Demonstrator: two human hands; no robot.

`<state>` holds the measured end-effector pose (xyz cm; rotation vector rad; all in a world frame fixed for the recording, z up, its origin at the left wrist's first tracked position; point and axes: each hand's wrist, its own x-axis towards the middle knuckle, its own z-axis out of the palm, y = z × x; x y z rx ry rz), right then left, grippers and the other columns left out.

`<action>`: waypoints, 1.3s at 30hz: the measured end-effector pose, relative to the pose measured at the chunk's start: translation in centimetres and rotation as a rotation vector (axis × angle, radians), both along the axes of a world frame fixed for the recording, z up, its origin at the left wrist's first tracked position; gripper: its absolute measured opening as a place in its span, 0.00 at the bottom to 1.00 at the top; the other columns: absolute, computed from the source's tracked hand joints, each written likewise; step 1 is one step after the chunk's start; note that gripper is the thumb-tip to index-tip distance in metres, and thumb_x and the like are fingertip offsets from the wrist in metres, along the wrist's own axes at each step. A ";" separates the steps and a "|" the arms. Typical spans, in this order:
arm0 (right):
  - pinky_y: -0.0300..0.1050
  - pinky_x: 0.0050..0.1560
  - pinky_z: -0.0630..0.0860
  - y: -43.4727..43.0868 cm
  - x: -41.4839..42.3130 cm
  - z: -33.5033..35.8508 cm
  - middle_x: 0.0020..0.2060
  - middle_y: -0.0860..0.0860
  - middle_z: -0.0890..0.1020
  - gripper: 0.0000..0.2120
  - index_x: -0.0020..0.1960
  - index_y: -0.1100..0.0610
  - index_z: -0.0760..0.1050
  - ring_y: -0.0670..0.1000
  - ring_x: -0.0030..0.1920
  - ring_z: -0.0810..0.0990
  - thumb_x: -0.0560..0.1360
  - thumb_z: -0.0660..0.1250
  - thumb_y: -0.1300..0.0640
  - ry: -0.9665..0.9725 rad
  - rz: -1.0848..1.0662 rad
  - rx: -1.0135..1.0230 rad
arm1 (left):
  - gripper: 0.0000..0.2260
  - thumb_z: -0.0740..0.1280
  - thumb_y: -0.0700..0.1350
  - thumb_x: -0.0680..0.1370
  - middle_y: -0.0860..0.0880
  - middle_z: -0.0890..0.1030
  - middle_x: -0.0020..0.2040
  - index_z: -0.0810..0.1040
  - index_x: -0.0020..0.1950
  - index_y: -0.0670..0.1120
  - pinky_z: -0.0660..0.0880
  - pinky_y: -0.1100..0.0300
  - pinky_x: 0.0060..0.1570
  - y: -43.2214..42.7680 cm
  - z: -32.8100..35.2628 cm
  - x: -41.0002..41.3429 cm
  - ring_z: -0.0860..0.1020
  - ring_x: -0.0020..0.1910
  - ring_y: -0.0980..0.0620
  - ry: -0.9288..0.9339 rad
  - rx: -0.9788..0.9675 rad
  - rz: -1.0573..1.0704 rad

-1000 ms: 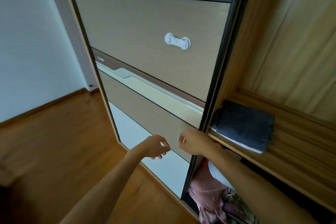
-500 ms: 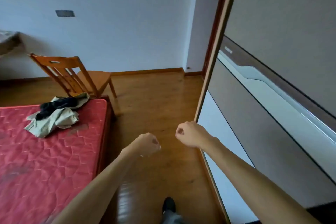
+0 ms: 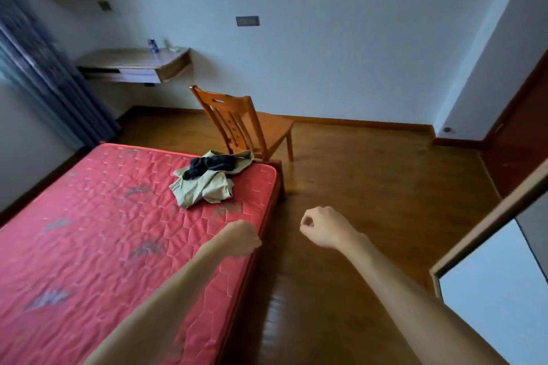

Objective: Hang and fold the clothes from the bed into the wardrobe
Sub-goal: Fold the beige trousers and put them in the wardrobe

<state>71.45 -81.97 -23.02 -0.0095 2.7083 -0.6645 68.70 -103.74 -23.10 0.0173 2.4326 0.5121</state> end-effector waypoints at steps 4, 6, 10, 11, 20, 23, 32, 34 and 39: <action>0.51 0.55 0.80 -1.8 -5.8 -0.4 0.52 0.51 0.84 0.11 0.55 0.52 0.81 0.52 0.51 0.82 0.78 0.62 0.51 -0.021 0.071 0.001 | 0.11 0.64 0.45 0.79 0.43 0.86 0.49 0.83 0.52 0.40 0.82 0.58 0.41 -2.8 -0.7 -4.0 0.86 0.47 0.46 -0.014 0.021 0.086; 0.50 0.54 0.80 -2.9 -8.9 -1.0 0.52 0.51 0.84 0.11 0.55 0.52 0.81 0.52 0.51 0.82 0.78 0.62 0.52 -0.031 0.098 -0.002 | 0.11 0.64 0.46 0.79 0.43 0.86 0.50 0.83 0.53 0.42 0.80 0.62 0.34 -4.0 -1.3 -6.1 0.86 0.46 0.46 -0.017 0.029 0.126; 0.49 0.54 0.79 -5.4 -14.9 -2.2 0.54 0.51 0.84 0.12 0.57 0.52 0.81 0.53 0.53 0.82 0.78 0.62 0.52 -0.058 0.150 0.010 | 0.12 0.62 0.42 0.79 0.43 0.86 0.51 0.83 0.54 0.42 0.81 0.60 0.36 -6.0 -3.1 -11.2 0.86 0.48 0.46 -0.074 0.046 0.159; 0.48 0.53 0.79 -6.1 -16.6 -2.5 0.54 0.51 0.84 0.12 0.57 0.52 0.81 0.53 0.53 0.82 0.79 0.62 0.52 -0.068 0.159 0.019 | 0.12 0.61 0.42 0.79 0.44 0.86 0.50 0.83 0.54 0.41 0.82 0.59 0.37 -6.5 -3.7 -12.7 0.86 0.48 0.45 -0.089 0.055 0.167; 0.48 0.51 0.79 -15.0 -34.1 -6.0 0.52 0.51 0.84 0.11 0.56 0.53 0.80 0.52 0.51 0.82 0.79 0.61 0.53 -0.137 0.255 0.114 | 0.12 0.60 0.40 0.80 0.43 0.85 0.50 0.81 0.57 0.45 0.81 0.47 0.49 -15.2 -8.0 -28.6 0.85 0.46 0.44 -0.098 0.276 0.386; 0.51 0.53 0.80 -19.1 -39.4 -7.1 0.51 0.51 0.84 0.12 0.55 0.52 0.80 0.54 0.52 0.82 0.78 0.60 0.53 -0.163 0.307 0.138 | 0.13 0.59 0.36 0.80 0.42 0.84 0.50 0.80 0.60 0.44 0.80 0.54 0.41 -18.6 -9.5 -32.9 0.82 0.36 0.53 -0.161 0.337 0.400; 0.51 0.57 0.77 -30.8 -51.2 -14.3 0.58 0.53 0.82 0.15 0.61 0.53 0.78 0.56 0.57 0.80 0.78 0.60 0.55 -0.272 0.483 0.174 | 0.10 0.61 0.36 0.79 0.41 0.83 0.47 0.80 0.53 0.45 0.73 0.62 0.27 -26.9 -18.2 -40.6 0.78 0.34 0.49 -0.292 0.534 0.801; 0.49 0.56 0.76 -33.0 -53.5 -17.1 0.59 0.52 0.81 0.15 0.62 0.52 0.78 0.56 0.58 0.80 0.78 0.60 0.56 -0.315 0.534 0.182 | 0.09 0.62 0.37 0.80 0.42 0.83 0.47 0.80 0.54 0.45 0.74 0.64 0.25 -28.3 -21.1 -41.8 0.78 0.30 0.54 -0.319 0.548 0.897; 0.50 0.59 0.75 -36.8 -58.6 -25.0 0.63 0.53 0.77 0.16 0.64 0.53 0.77 0.57 0.60 0.79 0.79 0.59 0.56 -0.392 0.608 0.175 | 0.06 0.62 0.39 0.81 0.45 0.81 0.41 0.78 0.51 0.45 0.71 0.64 0.28 -29.9 -28.7 -44.8 0.76 0.30 0.52 -0.356 0.608 1.207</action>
